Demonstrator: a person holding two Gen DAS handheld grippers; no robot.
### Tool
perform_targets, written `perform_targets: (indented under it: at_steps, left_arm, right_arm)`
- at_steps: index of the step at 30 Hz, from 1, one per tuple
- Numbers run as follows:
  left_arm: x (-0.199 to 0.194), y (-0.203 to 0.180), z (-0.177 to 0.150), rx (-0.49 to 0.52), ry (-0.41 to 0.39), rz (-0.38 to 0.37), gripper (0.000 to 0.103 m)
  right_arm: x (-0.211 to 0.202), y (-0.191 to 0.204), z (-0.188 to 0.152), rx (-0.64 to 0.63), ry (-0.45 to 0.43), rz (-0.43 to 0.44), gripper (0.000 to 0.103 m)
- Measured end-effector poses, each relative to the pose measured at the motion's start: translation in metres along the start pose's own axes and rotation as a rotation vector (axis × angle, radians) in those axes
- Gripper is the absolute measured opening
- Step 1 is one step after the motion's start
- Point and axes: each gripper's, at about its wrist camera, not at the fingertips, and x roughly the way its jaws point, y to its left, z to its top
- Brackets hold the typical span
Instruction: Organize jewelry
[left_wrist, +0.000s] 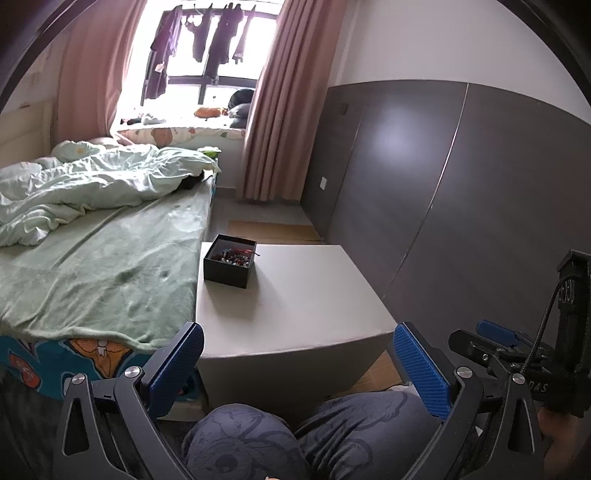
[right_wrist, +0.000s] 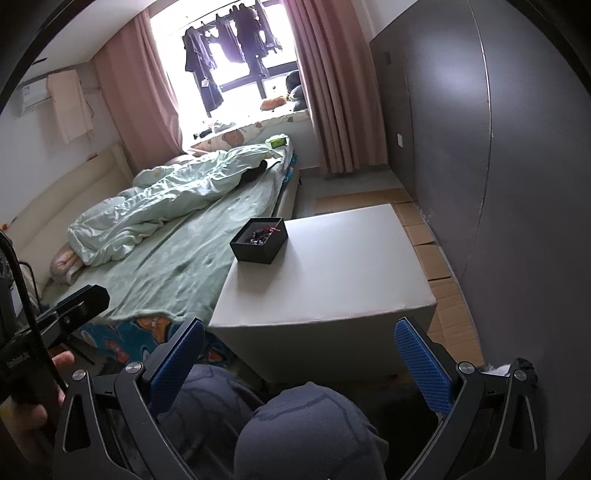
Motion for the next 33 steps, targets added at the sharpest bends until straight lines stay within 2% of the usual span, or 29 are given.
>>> perform_targets:
  at_steps: [33]
  left_arm:
    - [0.01,-0.015,-0.005,0.033,0.019,0.011,0.103]
  right_arm:
    - [0.001,-0.01,-0.007,0.027,0.006,-0.011,0.103]
